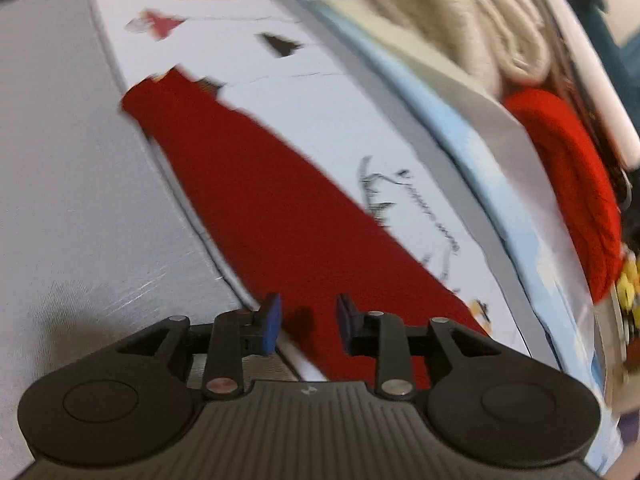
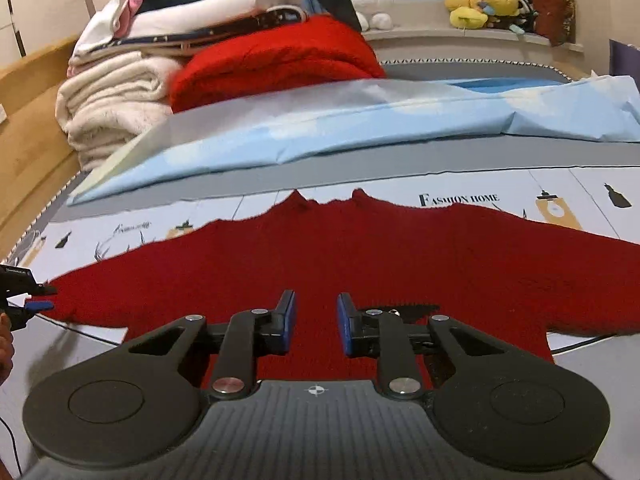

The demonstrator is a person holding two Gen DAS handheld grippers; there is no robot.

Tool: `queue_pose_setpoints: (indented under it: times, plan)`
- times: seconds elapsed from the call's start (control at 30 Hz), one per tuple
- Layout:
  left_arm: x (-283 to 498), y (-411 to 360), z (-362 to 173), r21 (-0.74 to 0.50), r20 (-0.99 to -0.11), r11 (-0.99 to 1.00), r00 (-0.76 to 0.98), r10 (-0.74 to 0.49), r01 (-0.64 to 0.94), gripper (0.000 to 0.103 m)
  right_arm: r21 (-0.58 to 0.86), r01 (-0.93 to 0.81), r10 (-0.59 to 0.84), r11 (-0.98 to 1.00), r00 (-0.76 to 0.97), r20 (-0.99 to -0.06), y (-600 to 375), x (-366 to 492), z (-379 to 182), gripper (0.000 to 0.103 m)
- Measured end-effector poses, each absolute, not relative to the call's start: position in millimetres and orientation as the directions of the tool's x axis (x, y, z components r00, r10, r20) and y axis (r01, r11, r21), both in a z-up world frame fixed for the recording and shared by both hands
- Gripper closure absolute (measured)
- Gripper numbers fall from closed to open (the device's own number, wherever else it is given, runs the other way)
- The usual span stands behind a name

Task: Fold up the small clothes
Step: 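Move the left gripper to the sweater sleeve cuff, then grasp the sleeve cuff with the left gripper and fold it across the sweater body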

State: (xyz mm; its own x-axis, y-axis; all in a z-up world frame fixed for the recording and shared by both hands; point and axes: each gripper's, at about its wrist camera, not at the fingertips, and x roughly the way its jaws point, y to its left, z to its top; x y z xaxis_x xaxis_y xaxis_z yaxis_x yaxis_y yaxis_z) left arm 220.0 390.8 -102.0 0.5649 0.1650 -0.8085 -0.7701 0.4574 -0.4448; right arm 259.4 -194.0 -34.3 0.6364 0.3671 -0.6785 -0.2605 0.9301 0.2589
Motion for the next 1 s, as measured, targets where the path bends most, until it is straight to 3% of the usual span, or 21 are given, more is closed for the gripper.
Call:
queue_pose_setpoints:
  times: [0.47,0.57,0.67,0.77,0.83,0.93,1.0]
  plan:
    - [223,412,-130,-0.46,-0.835,0.353,0.532,0.139,-0.815,0.071,0.24,-0.271,0.353,0.932,0.527,-0.773,-177,274,-65,0.076]
    - [225,412,-127,-0.432,-0.837,0.367,0.518,0.175,-0.823,0.087,0.23,-0.28,0.347,0.932,0.508,-0.789,-174,275,-71,0.076]
    - [238,395,-100,-0.356,-0.799,0.5,0.534,0.275,-0.789,0.091,0.23,-0.283,0.348,0.931,0.498,-0.795,-174,275,-73,0.076]
    - [263,347,-52,-0.19,-0.687,0.698,0.602,0.407,-0.69,0.094,0.228,-0.285,0.347,0.931,0.496,-0.796,-174,276,-73,0.076]
    - [276,304,-25,-0.137,-0.601,0.797,0.689,0.405,-0.589,0.095,0.227,-0.285,0.346,0.931,0.498,-0.795,-174,277,-72,0.076]
    - [295,220,-2,-0.061,-0.489,0.926,0.82,0.297,-0.372,0.096,0.225,-0.276,0.34,0.934,0.503,-0.795,-174,278,-72,0.076]
    - [303,147,1,0.016,-0.447,0.989,0.884,0.138,-0.146,0.095,0.227,-0.267,0.336,0.937,0.501,-0.797,-175,279,-75,0.076]
